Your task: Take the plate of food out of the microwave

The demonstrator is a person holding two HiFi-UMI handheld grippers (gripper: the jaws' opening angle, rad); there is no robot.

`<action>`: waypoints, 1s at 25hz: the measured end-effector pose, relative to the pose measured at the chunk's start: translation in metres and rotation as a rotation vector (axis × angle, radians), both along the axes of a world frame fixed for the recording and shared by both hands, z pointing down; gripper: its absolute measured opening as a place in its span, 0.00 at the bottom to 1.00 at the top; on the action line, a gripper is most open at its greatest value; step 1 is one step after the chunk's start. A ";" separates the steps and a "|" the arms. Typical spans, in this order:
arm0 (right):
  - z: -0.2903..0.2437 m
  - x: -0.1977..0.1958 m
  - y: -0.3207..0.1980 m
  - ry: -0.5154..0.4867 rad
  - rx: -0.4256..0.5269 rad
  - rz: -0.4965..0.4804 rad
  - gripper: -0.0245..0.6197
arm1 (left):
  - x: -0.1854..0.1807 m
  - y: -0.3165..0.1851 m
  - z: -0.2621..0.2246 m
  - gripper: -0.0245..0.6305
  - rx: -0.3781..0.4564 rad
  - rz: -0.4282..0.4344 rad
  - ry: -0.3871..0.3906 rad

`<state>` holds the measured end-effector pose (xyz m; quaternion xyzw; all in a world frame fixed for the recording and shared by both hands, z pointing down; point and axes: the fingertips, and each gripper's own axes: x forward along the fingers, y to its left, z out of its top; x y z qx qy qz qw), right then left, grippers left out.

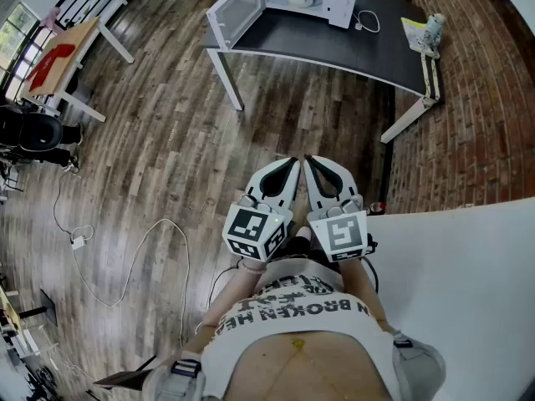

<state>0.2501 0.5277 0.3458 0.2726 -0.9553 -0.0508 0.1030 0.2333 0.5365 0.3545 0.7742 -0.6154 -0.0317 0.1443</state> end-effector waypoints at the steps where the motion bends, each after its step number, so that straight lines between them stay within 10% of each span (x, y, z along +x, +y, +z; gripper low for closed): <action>1: 0.000 0.002 -0.001 -0.006 -0.002 0.000 0.05 | 0.000 -0.001 0.000 0.05 0.000 -0.003 0.000; 25: 0.013 -0.013 -0.083 0.007 -0.019 0.020 0.05 | -0.017 -0.074 0.013 0.05 0.004 0.016 0.015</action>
